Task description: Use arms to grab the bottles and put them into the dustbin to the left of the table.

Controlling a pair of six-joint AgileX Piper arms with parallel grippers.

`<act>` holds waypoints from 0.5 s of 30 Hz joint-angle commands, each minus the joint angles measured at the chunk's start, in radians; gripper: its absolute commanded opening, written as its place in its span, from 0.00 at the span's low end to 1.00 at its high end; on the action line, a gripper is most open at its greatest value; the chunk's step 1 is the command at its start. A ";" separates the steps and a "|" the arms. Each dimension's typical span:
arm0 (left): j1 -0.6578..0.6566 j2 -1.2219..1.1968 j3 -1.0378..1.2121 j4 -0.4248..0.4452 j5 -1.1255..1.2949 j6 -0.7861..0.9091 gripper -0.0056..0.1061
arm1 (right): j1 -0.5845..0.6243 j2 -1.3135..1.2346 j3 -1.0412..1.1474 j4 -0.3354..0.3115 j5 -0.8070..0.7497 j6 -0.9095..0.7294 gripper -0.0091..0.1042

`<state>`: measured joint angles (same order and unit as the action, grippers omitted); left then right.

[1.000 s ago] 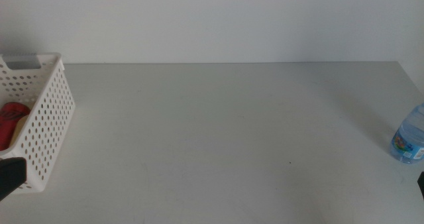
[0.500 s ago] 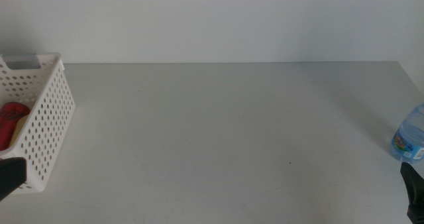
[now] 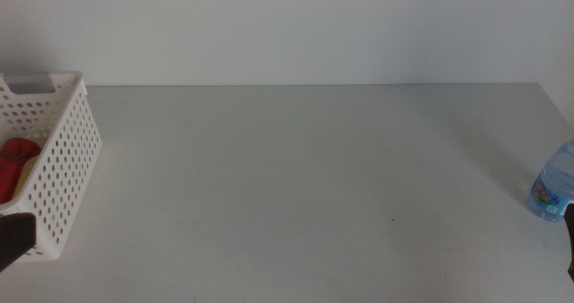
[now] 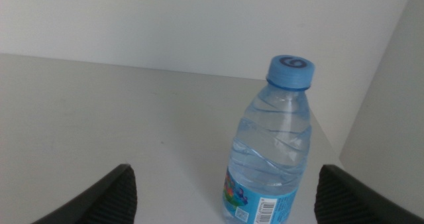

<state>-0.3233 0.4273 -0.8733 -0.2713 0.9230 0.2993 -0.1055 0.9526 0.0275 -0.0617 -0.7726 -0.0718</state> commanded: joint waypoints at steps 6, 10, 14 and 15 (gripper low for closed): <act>-0.005 0.015 -0.024 -0.018 -0.072 -0.009 0.89 | -0.032 0.076 -0.009 0.022 -0.162 0.055 0.91; -0.005 0.015 -0.024 -0.018 -0.072 -0.009 0.89 | -0.032 0.169 -0.009 0.046 -0.282 0.054 0.91; -0.005 0.015 -0.024 -0.018 -0.072 -0.009 0.89 | -0.032 0.251 -0.011 0.078 -0.417 0.051 0.91; -0.005 0.015 -0.024 -0.018 -0.072 -0.009 0.89 | -0.032 0.273 -0.011 0.095 -0.456 0.050 0.91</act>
<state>-0.3233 0.4273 -0.8733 -0.2713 0.9230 0.3002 -0.1301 1.2062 0.0246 0.0087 -1.0718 -0.0136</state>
